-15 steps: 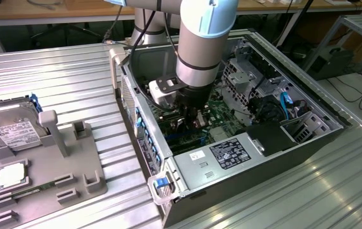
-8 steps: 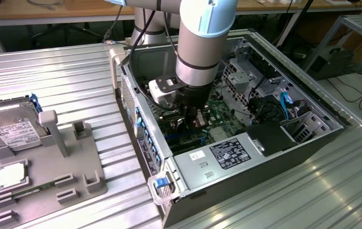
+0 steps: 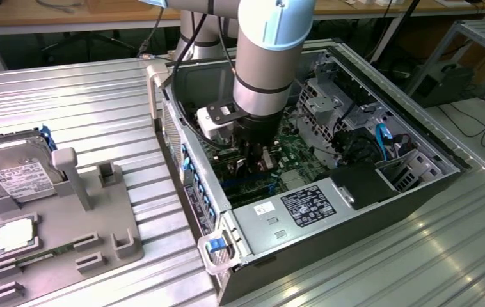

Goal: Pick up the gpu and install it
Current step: 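Insert the gpu into the slot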

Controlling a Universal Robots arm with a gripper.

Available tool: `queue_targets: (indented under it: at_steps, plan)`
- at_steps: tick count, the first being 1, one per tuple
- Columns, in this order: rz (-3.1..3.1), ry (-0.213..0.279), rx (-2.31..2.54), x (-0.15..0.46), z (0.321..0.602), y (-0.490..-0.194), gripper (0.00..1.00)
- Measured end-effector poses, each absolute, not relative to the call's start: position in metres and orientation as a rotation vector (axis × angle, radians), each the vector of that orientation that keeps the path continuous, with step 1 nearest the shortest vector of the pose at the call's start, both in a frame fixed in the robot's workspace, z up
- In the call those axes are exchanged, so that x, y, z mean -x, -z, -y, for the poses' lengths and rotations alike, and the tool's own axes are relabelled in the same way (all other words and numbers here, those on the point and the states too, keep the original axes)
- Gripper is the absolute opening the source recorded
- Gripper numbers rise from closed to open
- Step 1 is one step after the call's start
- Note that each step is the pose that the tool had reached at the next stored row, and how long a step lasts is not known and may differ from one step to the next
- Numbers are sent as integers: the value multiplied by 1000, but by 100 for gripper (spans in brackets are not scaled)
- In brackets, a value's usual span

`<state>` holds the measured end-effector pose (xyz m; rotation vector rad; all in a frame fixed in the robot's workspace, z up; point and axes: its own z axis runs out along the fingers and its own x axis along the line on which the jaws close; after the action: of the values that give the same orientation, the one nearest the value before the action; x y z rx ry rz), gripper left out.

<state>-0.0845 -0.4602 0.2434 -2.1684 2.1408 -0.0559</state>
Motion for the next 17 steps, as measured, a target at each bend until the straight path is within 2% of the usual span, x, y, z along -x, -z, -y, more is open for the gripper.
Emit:
queue_targets:
  at_steps: [17]
  plan:
    - [-2140,53,2167,85,460,-239,29]
